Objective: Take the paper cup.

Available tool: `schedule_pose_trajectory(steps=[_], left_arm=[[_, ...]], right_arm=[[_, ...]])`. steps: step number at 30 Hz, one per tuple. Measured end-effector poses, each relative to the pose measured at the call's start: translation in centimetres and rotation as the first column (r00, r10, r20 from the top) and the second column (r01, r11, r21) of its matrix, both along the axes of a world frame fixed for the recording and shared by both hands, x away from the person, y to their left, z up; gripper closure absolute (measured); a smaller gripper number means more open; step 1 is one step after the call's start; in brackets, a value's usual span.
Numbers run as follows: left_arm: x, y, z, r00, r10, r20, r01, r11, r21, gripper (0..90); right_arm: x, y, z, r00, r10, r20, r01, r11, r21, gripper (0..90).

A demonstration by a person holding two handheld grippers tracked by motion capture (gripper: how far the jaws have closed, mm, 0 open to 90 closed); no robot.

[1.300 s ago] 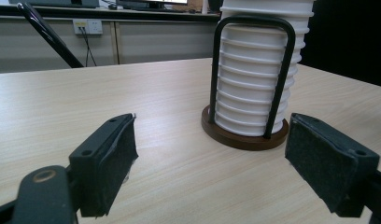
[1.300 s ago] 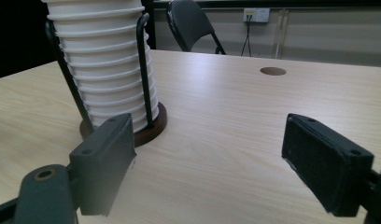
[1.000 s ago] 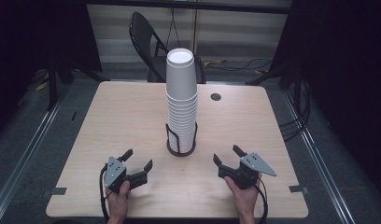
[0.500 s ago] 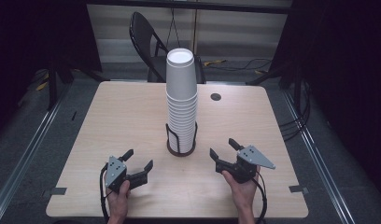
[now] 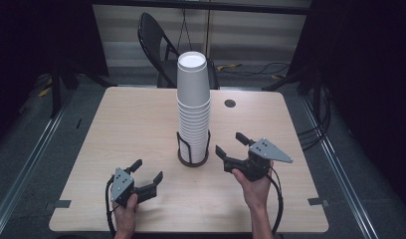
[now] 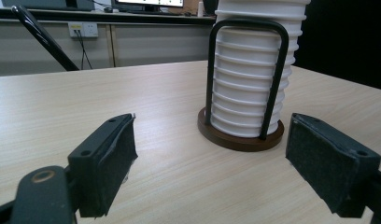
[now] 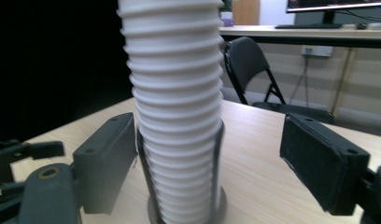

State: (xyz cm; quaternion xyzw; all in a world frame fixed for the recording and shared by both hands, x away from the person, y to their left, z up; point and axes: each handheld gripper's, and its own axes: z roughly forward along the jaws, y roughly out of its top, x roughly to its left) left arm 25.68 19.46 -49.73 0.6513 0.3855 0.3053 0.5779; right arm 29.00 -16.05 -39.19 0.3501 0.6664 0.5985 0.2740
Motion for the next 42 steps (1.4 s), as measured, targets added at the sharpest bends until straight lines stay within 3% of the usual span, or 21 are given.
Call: schedule_pose_trajectory(steps=[3,13,26,34,42], left_arm=[[0.0,-0.1,0.0,1.0,-0.006,0.001,0.006,0.9999,0.011,16.0],[-0.1,0.0,0.0,1.0,-0.003,0.003,0.003,1.0,-0.009,16.0],[-0.1,0.0,0.0,0.9999,-0.007,0.012,0.007,1.0,0.003,16.0],[-0.1,0.0,0.0,0.9999,-0.008,0.011,0.008,0.9999,-0.007,16.0],[-0.2,0.1,-0.1,0.9999,-0.009,0.014,0.01,0.9999,-0.009,16.0]], right_arm=[[0.2,0.5,0.9,0.9995,0.025,0.019,-0.025,1.0,-0.001,17.7],[0.9,1.2,3.0,0.996,0.076,0.048,-0.077,0.996,0.035,13.3],[2.2,1.7,6.5,0.9863,0.143,0.081,-0.15,0.985,0.087,13.4],[3.8,2.8,9.1,0.978,0.186,0.094,-0.194,0.977,0.092,12.9],[5.0,3.8,10.7,0.9753,0.193,0.108,-0.202,0.976,0.08,12.7]])
